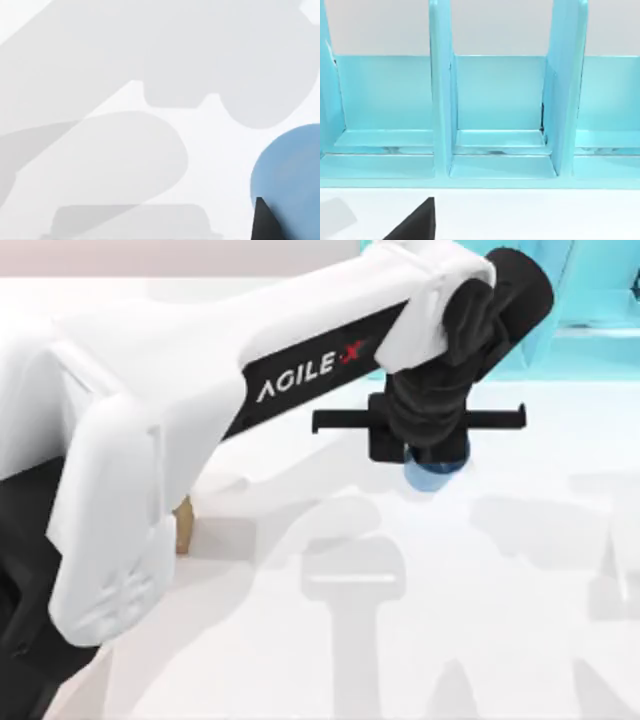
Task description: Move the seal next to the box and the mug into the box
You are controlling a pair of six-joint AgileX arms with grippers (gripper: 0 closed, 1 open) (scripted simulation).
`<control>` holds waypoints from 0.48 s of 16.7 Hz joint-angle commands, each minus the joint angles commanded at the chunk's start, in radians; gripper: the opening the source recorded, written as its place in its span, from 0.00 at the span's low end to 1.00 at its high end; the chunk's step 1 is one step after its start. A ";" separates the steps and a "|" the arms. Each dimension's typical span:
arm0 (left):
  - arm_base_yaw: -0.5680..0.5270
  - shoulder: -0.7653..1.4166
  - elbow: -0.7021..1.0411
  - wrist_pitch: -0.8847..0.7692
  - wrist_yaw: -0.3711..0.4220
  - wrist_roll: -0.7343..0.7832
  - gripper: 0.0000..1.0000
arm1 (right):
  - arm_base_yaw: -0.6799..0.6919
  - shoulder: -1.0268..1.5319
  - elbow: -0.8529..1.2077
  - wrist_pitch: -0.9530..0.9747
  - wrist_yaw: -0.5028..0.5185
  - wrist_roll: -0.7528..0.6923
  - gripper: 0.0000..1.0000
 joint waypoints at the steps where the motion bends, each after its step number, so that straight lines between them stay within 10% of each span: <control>1: 0.014 -0.043 -0.034 -0.005 0.003 0.014 0.00 | 0.000 0.000 0.000 0.000 0.000 0.000 1.00; 8: 0.050 -0.153 -0.126 -0.017 0.009 0.050 0.00 | 0.000 0.000 0.000 0.000 0.000 0.000 1.00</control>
